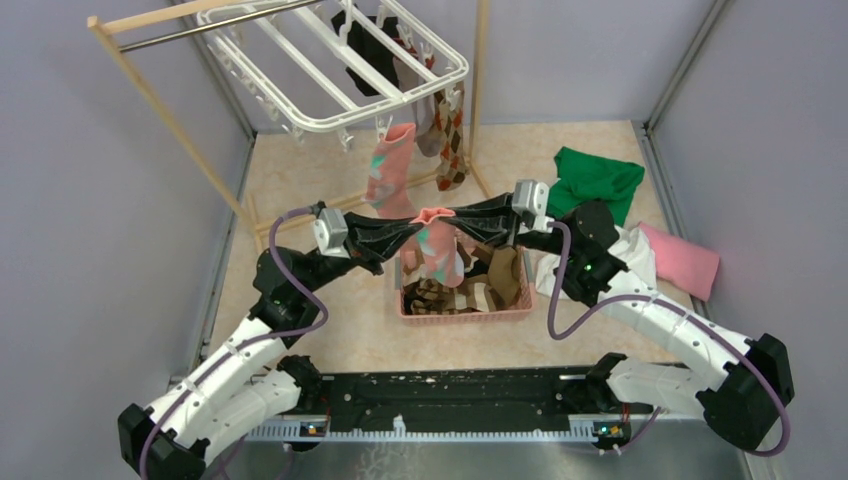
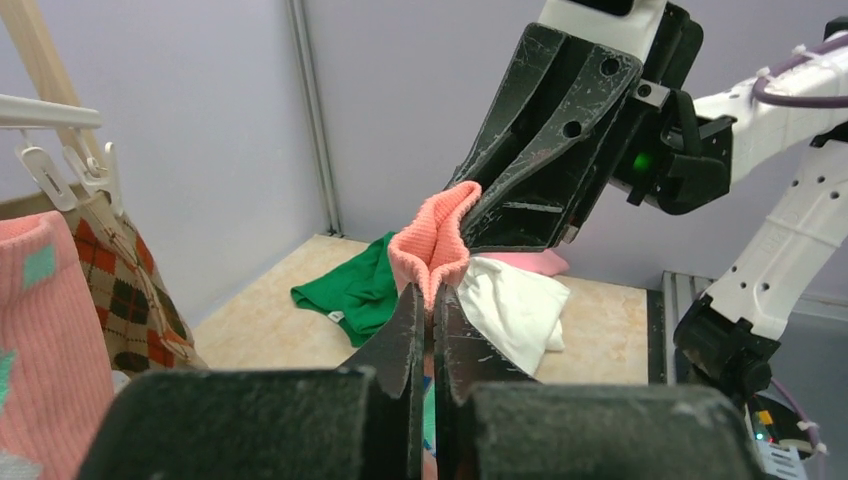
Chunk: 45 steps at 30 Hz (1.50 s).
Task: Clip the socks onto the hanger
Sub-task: Open the clamp at the hanger.
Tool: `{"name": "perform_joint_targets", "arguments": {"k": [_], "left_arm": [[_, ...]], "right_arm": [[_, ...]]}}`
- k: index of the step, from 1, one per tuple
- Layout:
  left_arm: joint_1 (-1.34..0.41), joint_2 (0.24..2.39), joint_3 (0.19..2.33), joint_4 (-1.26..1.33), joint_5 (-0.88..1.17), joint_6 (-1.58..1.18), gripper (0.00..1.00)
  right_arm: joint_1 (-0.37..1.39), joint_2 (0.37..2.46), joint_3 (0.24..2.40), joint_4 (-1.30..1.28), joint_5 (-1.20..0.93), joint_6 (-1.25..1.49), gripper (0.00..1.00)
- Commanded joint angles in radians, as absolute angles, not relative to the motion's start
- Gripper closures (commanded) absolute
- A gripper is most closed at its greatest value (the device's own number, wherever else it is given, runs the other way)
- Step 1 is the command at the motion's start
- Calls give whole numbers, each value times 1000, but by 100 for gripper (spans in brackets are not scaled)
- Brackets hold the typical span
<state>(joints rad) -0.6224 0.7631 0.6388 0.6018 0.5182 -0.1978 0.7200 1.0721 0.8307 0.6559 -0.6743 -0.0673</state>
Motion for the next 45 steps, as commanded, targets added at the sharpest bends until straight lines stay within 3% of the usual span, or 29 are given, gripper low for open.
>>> {"name": "perform_joint_targets", "arguments": {"k": [1,4,7,17,21,28,33,35,36,38,40,41,44,45], "left_arm": [[-622,744,690,534,558,-89,100],[-623,720,746,351,587,40,100],[-622,719,836,161,616,159,100],[-622,739,920,32,641,231,100],[-622,734,908,56,639,216,100],[-621,720,875,127,629,172,100],[-621,709,839,192,591,105,100],[-621,701,819,223,550,51,99],[-621,694,810,229,524,23,97],[-622,670,790,234,430,-63,76],[-621,631,773,228,292,-162,63],[-620,605,763,224,248,-192,49],[-620,525,734,186,155,-244,25],[-621,500,727,165,127,-256,12]], "right_arm": [[731,1064,849,645,-760,-92,80],[731,1058,859,563,-805,-134,57],[730,1057,875,495,-842,-179,44],[730,1098,911,555,-894,-132,44],[730,1102,910,594,-903,-94,49],[729,1108,900,623,-906,-54,73],[729,1106,914,572,-871,-74,99],[729,1111,927,558,-843,-50,100],[730,1112,932,557,-836,-42,100],[730,1113,934,549,-825,-27,100],[730,1114,940,511,-813,-29,100],[729,1115,943,483,-806,-40,100],[730,1119,946,432,-782,-72,100],[730,1121,946,423,-776,-79,100]]}}
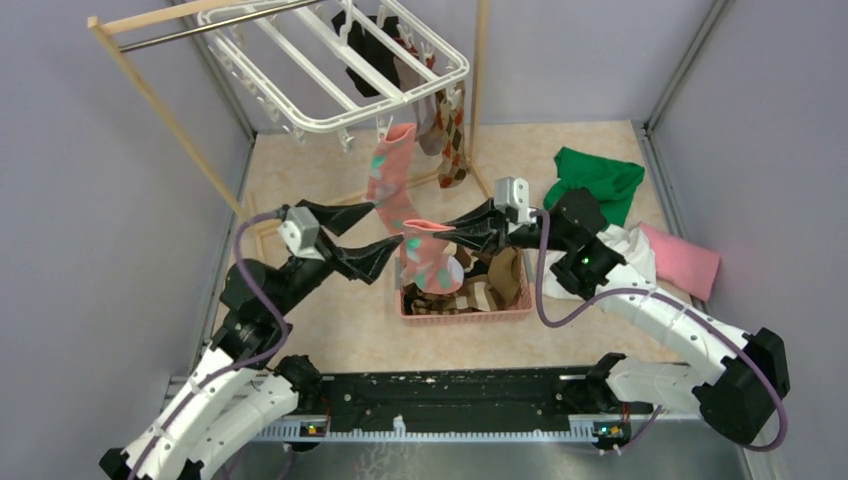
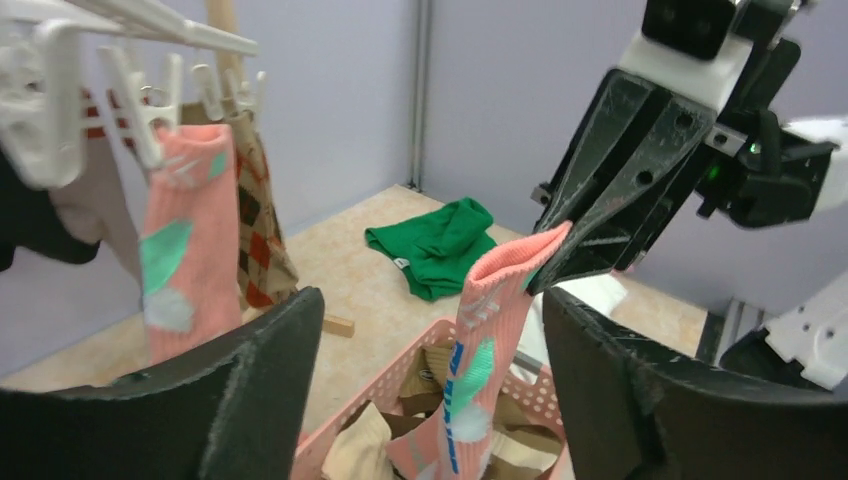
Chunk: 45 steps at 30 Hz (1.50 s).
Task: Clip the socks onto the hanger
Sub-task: Open the clamp at the hanger.
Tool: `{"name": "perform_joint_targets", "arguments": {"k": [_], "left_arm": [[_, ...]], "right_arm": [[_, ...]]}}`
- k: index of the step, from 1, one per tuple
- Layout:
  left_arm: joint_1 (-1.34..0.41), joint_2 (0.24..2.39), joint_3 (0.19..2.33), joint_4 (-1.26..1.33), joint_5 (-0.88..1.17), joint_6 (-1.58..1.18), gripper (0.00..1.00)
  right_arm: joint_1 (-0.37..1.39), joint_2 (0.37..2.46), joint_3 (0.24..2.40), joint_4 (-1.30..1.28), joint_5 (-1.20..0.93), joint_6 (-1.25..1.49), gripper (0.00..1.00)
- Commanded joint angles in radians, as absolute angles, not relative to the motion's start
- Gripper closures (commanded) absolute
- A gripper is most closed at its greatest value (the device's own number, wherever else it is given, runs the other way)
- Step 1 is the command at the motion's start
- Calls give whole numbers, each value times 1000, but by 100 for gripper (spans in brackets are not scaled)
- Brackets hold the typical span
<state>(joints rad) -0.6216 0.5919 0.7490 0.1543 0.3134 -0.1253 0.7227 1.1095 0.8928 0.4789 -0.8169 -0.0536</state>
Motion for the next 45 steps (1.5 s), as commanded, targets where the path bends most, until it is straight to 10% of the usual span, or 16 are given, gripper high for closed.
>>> {"name": "perform_joint_targets", "arguments": {"k": [1,26,36,45], "left_arm": [[-620,477,724,139,90,-274,3],[-567,614,845,91,34,102,1],[88,511,429,509,675,-241,1],[147,644,430,1023,899,-617,1]], "right_arm": [[729,1124,949,415,-774,-83,100],[717,1224,1006,455,-833,-26,100],[684,1183,956,415,-816,-68,100],[646,1167,927,414,-822,-86,100]]}}
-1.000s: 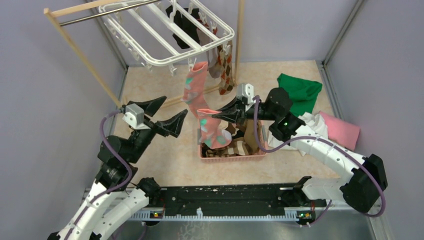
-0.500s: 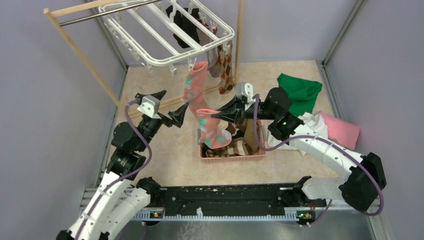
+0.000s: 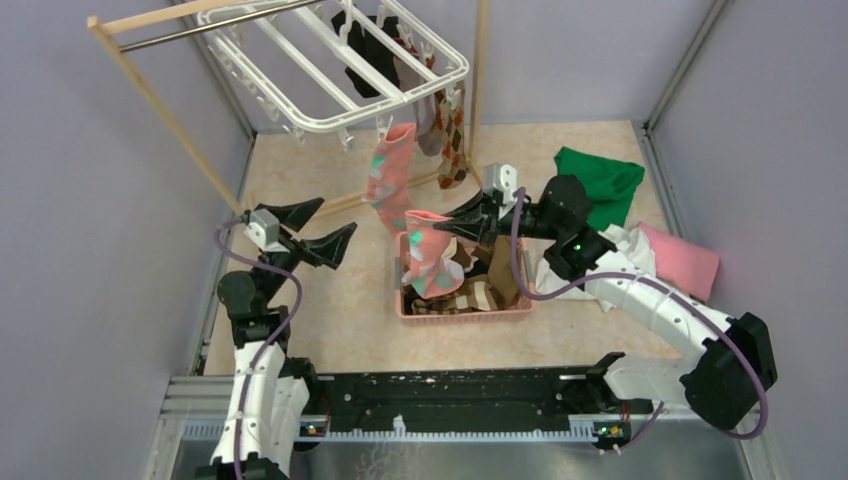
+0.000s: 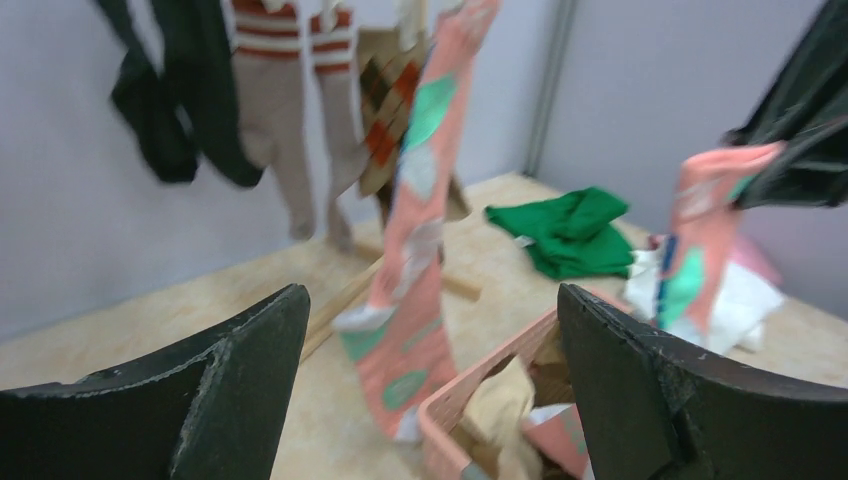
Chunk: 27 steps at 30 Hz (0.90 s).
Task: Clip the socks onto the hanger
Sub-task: Open the clamp at the hanger.
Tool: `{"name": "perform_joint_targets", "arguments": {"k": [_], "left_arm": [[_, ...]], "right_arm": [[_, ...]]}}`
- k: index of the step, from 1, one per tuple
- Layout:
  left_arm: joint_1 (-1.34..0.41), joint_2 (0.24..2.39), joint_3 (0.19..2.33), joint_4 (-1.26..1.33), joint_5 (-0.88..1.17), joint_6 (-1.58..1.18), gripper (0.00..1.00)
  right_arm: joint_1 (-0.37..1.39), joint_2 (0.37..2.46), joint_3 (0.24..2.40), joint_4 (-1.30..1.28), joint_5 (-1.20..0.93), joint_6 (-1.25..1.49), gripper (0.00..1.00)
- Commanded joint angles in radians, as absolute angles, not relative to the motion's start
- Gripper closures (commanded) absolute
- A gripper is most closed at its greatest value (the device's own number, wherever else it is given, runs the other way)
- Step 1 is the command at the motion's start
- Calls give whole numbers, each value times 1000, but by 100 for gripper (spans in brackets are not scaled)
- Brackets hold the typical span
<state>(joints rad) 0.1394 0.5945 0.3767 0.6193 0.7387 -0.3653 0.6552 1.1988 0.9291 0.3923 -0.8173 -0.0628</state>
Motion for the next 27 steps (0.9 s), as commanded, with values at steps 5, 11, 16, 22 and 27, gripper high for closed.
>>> {"name": "perform_joint_targets", "arguments": {"k": [5,11,16,22,27], "left_arm": [[146,699,495,1141,884,-686,2],[143,757,593,1143,836,-638,3],[88,813,677,1094,837,-553,5],[-61,838,744,918,757,-326,9],[-127,860,777,837,672,-214,12]], "right_arm": [[644,1177,913,462,-861,-68,100],[644,1193,918,484,-872,-63,100],[645,1200,918,497,-871,-56,100],[644,1204,922,500,-871,-56,100],[645,1207,925,499,-873,-54,100]]}}
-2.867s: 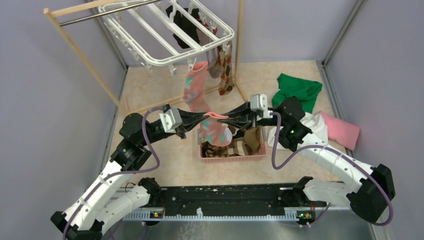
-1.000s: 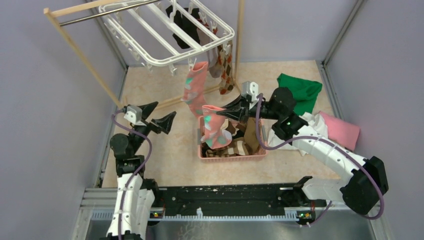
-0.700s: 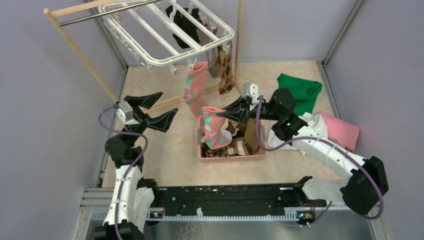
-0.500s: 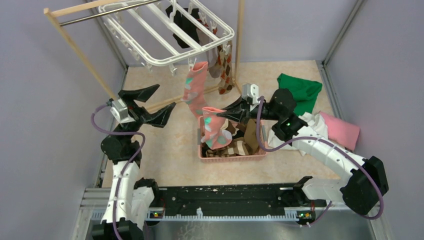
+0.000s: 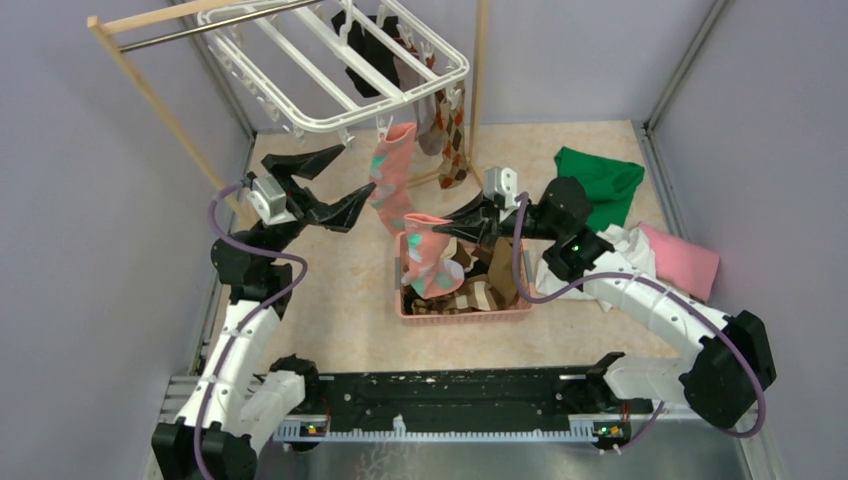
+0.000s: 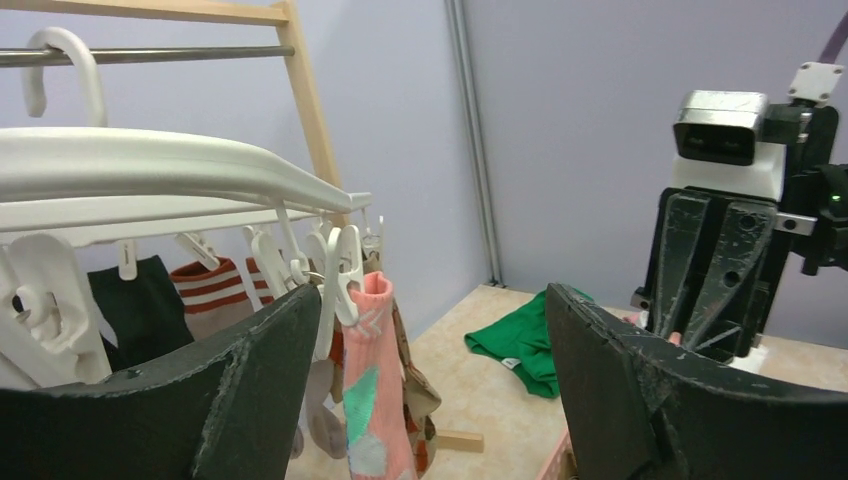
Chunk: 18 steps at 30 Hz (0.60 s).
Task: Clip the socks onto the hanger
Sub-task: Open the clamp at the hanger.
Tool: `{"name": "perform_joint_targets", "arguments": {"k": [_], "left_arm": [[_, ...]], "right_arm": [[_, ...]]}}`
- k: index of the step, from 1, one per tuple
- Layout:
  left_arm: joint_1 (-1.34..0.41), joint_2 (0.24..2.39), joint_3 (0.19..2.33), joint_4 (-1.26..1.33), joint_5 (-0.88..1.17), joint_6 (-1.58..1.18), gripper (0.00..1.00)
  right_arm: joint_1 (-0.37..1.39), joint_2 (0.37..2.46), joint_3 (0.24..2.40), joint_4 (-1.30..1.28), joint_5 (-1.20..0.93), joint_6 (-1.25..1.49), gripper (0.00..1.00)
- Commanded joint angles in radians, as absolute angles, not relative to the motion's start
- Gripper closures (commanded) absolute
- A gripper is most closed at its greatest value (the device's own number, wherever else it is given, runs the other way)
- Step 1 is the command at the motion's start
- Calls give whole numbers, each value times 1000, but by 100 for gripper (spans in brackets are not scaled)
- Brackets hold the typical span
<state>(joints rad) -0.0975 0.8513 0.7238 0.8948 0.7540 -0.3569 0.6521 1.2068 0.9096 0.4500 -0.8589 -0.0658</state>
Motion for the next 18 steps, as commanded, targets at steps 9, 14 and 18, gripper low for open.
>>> {"name": "perform_joint_targets", "arguments": {"k": [9,14,18], "left_arm": [[-129,846,781,815,615,-170,15],[-129,859,799,815,608,-181,18],[-129,897,830,821,615,-204,24]], "right_arm": [[646,1204,922,499,-873,-57,100],[645,1208,924,503,-877,-55,100],[645,1209,927,503,-879,-54,100]]}}
